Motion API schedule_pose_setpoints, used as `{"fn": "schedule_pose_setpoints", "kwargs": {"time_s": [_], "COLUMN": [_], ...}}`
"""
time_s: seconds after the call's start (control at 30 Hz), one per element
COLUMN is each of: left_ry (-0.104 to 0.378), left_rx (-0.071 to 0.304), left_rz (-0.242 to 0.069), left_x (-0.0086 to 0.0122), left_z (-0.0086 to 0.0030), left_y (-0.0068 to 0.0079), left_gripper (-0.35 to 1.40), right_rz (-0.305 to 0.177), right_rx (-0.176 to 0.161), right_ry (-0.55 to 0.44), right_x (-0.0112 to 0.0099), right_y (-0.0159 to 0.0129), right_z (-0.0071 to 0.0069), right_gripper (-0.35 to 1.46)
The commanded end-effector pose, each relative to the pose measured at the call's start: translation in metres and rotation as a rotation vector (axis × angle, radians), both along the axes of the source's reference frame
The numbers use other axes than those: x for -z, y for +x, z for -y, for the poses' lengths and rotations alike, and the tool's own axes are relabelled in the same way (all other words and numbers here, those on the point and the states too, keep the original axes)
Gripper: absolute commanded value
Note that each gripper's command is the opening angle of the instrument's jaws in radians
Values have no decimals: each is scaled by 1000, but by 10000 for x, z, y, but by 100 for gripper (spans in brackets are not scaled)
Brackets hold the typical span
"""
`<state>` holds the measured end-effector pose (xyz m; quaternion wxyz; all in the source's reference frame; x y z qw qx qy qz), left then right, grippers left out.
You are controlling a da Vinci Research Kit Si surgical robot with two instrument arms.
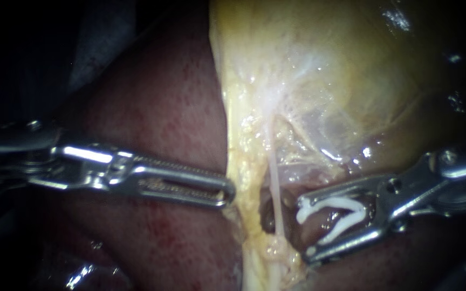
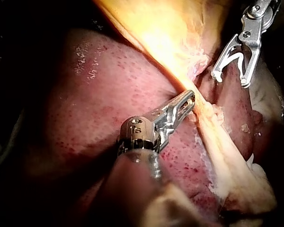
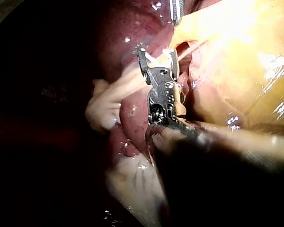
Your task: Clipping first clip left tube
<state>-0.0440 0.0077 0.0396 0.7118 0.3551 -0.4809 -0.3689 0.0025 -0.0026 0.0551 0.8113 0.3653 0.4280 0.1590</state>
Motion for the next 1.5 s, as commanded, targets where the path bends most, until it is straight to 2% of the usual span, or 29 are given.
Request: {"fn": "schedule_pose_setpoints", "kwargs": {"time_s": [0.03,0.23,0.63,1.03,1.5], "left_ry": [0,1,2,3,3], "left_rx": [0,0,-1,-1,-1], "left_rz": [0,1,2,2,2], "left_x": [3,12,21,22,22], "left_z": [0,4,7,8,7], "left_y": [1,5,5,5,4], "left_gripper": [-35,-35,-35,-35,-35], "right_rz": [0,-6,-8,-11,-23], "right_rx": [3,25,54,80,119], "right_ry": [0,6,4,9,6], "right_x": [-2,-15,-48,-62,-68], "right_y": [2,14,33,52,71], "right_z": [2,12,25,33,48], "right_gripper": [51,51,50,50,48]}}
